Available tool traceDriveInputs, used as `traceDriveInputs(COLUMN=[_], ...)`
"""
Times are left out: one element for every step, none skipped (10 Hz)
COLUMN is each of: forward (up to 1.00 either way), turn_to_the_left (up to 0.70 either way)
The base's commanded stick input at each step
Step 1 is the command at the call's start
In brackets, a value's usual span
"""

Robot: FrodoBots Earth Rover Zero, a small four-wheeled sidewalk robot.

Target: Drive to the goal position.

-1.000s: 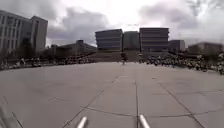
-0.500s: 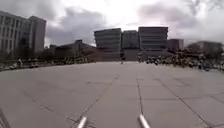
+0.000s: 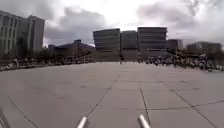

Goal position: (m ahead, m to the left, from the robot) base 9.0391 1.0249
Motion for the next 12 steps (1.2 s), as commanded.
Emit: traceDriveInputs(forward=[0.70,0.70,0.70,0.70,0.70,0.70,0.70,0.70,0.70,0.70,0.70,0.70], turn_to_the_left=[0.00,0.00,0.00,0.00,0.00,0.00,0.00,0.00,0.00,0.00,0.00,0.00])
